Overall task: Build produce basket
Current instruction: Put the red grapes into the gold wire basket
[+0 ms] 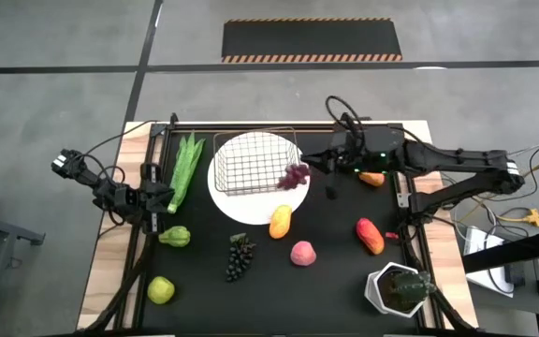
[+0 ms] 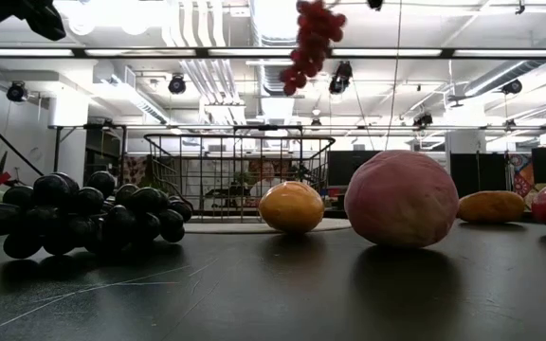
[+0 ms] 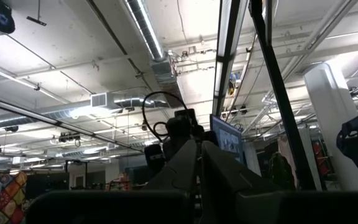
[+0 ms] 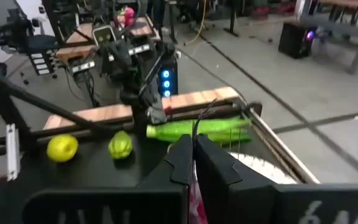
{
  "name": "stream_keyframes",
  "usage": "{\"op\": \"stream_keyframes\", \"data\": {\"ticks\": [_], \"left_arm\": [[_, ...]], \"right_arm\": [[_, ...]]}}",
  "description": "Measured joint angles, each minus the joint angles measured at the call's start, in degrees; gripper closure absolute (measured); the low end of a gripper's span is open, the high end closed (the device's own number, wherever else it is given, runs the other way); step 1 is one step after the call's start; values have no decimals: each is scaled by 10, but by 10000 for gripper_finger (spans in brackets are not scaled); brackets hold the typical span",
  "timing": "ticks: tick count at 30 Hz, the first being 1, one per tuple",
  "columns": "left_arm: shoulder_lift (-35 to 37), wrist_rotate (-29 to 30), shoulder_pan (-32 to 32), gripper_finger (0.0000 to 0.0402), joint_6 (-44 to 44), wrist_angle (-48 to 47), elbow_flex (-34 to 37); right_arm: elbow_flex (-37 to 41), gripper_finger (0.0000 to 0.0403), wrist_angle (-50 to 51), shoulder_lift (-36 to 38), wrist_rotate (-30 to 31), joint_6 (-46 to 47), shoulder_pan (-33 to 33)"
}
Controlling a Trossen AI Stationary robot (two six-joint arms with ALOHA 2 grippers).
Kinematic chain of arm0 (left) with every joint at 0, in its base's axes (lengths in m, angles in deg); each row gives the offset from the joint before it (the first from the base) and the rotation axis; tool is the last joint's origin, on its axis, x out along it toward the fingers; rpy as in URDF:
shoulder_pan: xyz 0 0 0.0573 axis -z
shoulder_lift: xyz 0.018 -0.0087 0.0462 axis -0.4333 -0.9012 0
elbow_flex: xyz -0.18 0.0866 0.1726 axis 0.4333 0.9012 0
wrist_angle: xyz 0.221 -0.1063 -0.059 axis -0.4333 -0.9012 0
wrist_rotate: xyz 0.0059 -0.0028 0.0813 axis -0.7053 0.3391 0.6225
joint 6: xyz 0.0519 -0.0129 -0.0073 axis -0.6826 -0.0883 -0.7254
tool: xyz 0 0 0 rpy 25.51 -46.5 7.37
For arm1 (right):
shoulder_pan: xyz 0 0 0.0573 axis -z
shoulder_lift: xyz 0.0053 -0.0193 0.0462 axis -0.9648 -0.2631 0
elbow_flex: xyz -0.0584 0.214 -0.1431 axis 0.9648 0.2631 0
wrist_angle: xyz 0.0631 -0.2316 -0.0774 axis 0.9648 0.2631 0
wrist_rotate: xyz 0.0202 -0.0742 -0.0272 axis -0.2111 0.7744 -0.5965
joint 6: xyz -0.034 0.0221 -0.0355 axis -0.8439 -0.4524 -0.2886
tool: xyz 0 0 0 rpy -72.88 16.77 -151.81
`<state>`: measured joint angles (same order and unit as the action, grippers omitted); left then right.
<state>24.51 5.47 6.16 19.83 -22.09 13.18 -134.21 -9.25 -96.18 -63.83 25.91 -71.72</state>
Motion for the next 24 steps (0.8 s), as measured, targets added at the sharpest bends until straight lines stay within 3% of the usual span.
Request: {"op": "stream_keyframes", "data": {"ticks": [9,24], "left_arm": [[0,0,0,393,0,0,0],[0,3,0,393,0,-1,0]], "right_arm": [[-51,394,-51,-129,98,-53,31],[-93,394,-42,-290,100,-32,133]]}}
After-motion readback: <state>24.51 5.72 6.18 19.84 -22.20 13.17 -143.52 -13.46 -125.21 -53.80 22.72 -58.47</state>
